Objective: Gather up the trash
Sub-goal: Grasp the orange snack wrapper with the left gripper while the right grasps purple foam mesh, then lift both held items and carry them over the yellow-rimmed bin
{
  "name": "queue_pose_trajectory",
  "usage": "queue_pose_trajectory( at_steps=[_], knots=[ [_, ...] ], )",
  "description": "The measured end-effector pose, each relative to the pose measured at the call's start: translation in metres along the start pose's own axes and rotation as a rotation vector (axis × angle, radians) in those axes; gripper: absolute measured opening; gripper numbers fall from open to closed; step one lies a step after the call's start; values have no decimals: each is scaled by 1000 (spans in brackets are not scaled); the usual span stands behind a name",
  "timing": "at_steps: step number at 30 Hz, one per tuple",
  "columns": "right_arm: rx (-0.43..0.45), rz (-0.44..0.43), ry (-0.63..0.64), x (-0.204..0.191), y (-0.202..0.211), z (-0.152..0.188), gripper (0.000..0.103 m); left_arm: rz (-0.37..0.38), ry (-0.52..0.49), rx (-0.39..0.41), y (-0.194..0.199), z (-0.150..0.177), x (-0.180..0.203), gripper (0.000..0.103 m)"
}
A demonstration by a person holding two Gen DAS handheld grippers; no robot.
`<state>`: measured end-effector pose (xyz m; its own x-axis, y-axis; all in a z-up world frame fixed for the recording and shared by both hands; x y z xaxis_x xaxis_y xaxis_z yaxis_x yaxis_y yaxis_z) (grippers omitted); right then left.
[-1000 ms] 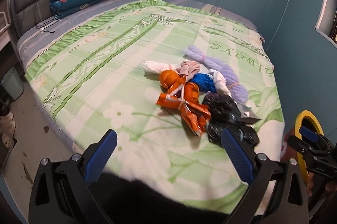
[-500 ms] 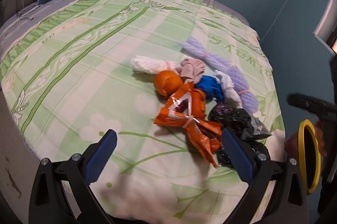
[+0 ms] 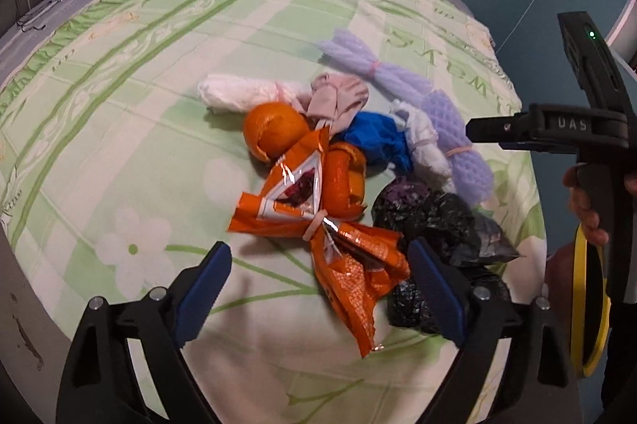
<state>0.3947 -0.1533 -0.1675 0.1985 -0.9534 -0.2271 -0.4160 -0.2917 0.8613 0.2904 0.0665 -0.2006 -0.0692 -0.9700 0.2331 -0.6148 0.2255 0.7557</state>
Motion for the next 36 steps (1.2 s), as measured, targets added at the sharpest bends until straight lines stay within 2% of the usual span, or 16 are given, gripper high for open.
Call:
queue_pose_trajectory(
  at_steps=[5,7,9,12,13,15,16,17,19,22,31,36],
  knots=[
    [-60,27,5,10,-18,14,81,6,29,-39,-14,9,-9,80],
    [-77,30,-12,15,-25,17,74,10,55,-48,-18,11,-14,73],
    [-93,28,-44,20,-32,21,73,11,75,-58,-23,13,-17,69],
    [-118,22,-39,19,-39,25,62,39,98,-70,-26,15,-19,62],
    [-121,27,-34,18,-41,26,55,48,97,-73,-27,16,-18,55],
    [-120,24,-35,16,-41,28,45,71,104,-78,-28,17,-17,42],
    [-121,23,-43,17,-41,29,39,87,113,-83,-28,18,-16,29],
    [-126,21,-43,17,-42,31,36,98,121,-90,-27,19,-16,26],
    [-124,19,-32,17,-41,32,29,98,121,-87,-25,21,-15,25],
    [-112,8,-57,20,-35,35,25,110,124,-88,-21,24,-14,25],
    [-39,-36,-58,16,6,43,23,114,21,-7,23,28,1,24],
    [14,-79,-58,7,37,52,23,129,23,46,50,29,-4,24]
  ],
)
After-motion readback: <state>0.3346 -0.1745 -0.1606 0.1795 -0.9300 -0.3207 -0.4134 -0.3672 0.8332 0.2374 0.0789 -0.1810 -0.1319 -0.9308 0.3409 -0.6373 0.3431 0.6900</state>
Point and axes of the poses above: each gripper's, at about its wrist camera, not at the fingertips, and y roughly against the way its jaws point, x to its right, z to its underside, the point moved 2 cm from there along -y, roughly the way its jaws point, and after that the axes turned 10 degrees about x, right-handed, at the moved point
